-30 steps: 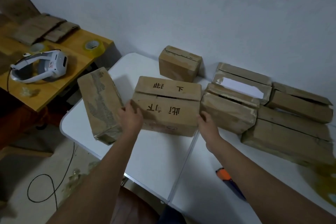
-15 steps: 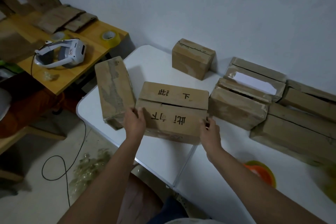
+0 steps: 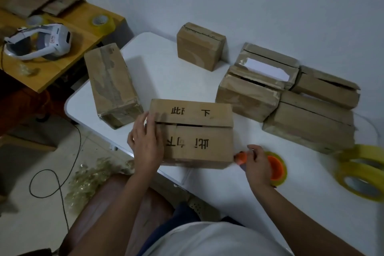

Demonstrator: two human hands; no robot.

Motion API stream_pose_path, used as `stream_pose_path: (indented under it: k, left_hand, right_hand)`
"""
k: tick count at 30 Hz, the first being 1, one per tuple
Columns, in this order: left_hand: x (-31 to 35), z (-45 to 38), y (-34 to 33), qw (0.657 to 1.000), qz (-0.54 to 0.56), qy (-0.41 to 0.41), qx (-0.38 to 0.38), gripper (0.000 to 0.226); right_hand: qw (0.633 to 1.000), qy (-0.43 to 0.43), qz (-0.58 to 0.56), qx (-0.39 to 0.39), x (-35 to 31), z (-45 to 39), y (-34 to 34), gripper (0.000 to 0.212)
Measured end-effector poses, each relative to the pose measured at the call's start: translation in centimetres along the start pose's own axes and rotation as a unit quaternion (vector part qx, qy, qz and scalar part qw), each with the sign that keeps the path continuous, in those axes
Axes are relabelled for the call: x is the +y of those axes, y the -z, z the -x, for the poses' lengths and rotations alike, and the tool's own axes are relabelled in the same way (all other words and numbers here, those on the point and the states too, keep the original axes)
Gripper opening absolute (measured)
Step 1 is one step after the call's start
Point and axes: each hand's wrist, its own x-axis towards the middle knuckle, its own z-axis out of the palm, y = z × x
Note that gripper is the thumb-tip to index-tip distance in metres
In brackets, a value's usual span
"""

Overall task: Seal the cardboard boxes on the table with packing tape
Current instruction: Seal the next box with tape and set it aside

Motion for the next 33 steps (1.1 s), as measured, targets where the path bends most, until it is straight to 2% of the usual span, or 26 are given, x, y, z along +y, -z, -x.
stream_pose_path:
  k: [2,4,6,11,13,15,17,20,22,24,26,28,33]
  left_hand:
    - [0.8,0.1,-0.7,0.995,-0.036,-0.078,-0.053,0.041]
    - [1.3,0.1,-1.4,0.988,-0.086,-0.080,-0.098,0.042]
    - [1.3,0.1,-1.8,0.981,-0.132,-0.067,-0.124,0.044]
    - [1.0,0.1,-1.5,0.980,-0.123,-0.067,-0.140,0.043]
    - [1.2,0.2,-1.4,0.979,-0.122,-0.066,-0.148,0.044]
    - [1.5,0.4,-1.3,0.979,-0.109,-0.068,-0.161,0.044]
    - [1.8,0.9,-1.1,0.976,-0.104,-0.088,-0.171,0.043]
    - [2.0,2.1,-0.7,0.968,-0.119,-0.137,-0.175,0.047]
    - [2.1,2.7,-0.5,0.963,-0.122,-0.159,-0.181,0.056]
    - [2.1,2.9,-0.7,0.960,-0.124,-0.165,-0.187,0.056]
    - [2.6,3.0,-1.3,0.957,-0.134,-0.166,-0.197,0.051]
    - [3.7,3.1,-2.1,0.955,-0.131,-0.173,-0.202,0.045]
    - [6.8,3.9,-3.5,0.954,-0.112,-0.215,-0.175,0.038]
  right_hand:
    - [0.995,0.032,0.089,0.026,1.8,-0.3,1.2,0.022]
    - [0.985,0.048,0.166,0.016,3.5,-0.4,2.2,0.021]
    - [0.976,0.040,0.211,-0.029,4.7,-0.4,3.0,0.028]
    - [0.937,0.029,0.285,-0.199,6.5,-1.0,4.2,0.042]
    - [0.927,0.007,0.303,-0.221,6.5,-1.5,4.5,0.045]
    - [0.927,0.024,0.316,-0.201,6.1,-1.5,4.7,0.036]
    - [0.947,0.054,0.278,-0.149,5.2,-1.4,5.2,0.030]
    - [0.987,0.063,0.135,-0.065,2.4,-1.3,6.8,0.033]
    - [0.994,0.074,0.076,-0.011,0.1,-1.9,8.2,0.033]
    - [0.996,0.090,0.014,0.012,-2.7,-2.6,9.7,0.029]
    - [0.993,0.111,-0.045,-0.004,-5.7,-3.1,10.9,0.028]
    - [0.987,0.131,-0.074,-0.056,-8.8,-3.0,11.4,0.031]
    - [0.959,0.209,0.021,-0.191,-12.8,-1.6,9.7,0.056]
